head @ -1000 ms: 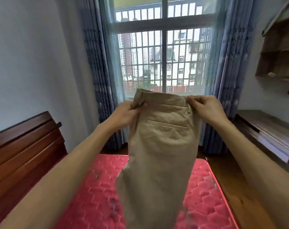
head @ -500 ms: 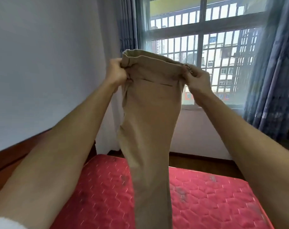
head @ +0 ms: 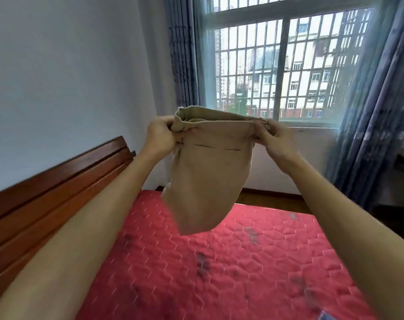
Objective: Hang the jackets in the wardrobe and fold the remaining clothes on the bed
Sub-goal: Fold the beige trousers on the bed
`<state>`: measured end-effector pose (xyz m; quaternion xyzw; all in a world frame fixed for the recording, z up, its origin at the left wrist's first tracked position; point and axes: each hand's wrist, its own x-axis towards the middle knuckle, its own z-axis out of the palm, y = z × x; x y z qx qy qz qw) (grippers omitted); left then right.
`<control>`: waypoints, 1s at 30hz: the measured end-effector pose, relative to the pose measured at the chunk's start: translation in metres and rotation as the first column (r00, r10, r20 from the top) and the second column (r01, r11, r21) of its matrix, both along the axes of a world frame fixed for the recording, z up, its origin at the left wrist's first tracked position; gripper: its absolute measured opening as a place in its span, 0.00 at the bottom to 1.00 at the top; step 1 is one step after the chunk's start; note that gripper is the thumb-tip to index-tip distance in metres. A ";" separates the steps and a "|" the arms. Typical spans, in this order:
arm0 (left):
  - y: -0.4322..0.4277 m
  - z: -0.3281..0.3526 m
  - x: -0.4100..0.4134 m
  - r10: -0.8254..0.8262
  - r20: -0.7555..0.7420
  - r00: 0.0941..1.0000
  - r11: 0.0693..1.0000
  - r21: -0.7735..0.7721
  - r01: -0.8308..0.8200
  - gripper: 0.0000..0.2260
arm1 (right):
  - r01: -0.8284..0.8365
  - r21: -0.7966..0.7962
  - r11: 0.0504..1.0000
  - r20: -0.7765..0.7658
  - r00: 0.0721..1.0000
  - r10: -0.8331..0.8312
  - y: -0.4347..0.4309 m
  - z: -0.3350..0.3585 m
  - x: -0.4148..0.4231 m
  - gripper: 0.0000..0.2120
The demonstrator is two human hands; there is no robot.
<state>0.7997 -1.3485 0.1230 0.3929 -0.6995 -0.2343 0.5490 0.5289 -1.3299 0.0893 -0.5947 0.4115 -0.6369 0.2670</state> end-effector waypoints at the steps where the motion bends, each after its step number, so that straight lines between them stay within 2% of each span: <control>1: 0.015 -0.023 0.003 -0.031 0.024 0.999 0.999 0.024 0.031 0.07 | -0.006 0.039 0.999 -0.006 1.000 0.007 0.014 -0.024 0.002 0.09; 3: 0.045 -0.078 0.013 -0.051 0.118 0.992 0.997 0.072 0.042 0.09 | -0.025 0.136 0.990 -0.032 0.999 0.030 0.044 -0.080 0.004 0.08; 7: 0.105 -0.217 0.045 -0.004 0.326 0.946 0.966 0.245 -0.081 0.07 | -0.115 0.391 0.913 -0.083 0.984 0.160 0.122 -0.205 0.013 0.06; 12: 0.222 -0.362 0.052 -0.013 0.388 0.922 0.841 0.503 -0.200 0.05 | -0.158 0.678 0.718 -0.095 0.949 0.299 0.232 -0.350 0.022 0.06; 14: 0.271 -0.408 0.052 -0.021 0.377 0.926 0.757 0.611 -0.231 0.04 | -0.156 0.762 0.629 -0.105 0.928 0.357 0.276 -0.392 0.023 0.06; 18: 0.375 -0.492 0.053 -0.113 0.332 0.937 0.609 0.768 -0.199 0.08 | -0.122 0.873 0.472 -0.098 0.904 0.416 0.368 -0.465 0.025 0.05; 22: 0.461 -0.564 0.056 -0.113 0.260 0.959 0.440 0.879 -0.186 0.22 | -0.097 0.936 0.339 -0.072 0.888 0.453 0.435 -0.513 0.025 0.05; 23: 0.473 -0.575 0.055 -0.106 0.255 0.961 0.399 0.896 -0.194 0.22 | -0.082 0.944 0.320 -0.075 0.890 0.450 0.443 -0.521 0.026 0.04; 26: 0.484 -0.595 0.052 -0.085 0.290 0.953 0.392 0.889 -0.235 0.14 | -0.009 0.946 0.323 -0.133 0.900 0.416 0.441 -0.545 0.033 0.05; 30: 0.440 -0.623 0.053 -0.009 0.289 0.957 0.347 0.899 -0.268 0.13 | 0.099 0.932 0.348 -0.224 0.913 0.342 0.394 -0.585 0.045 0.09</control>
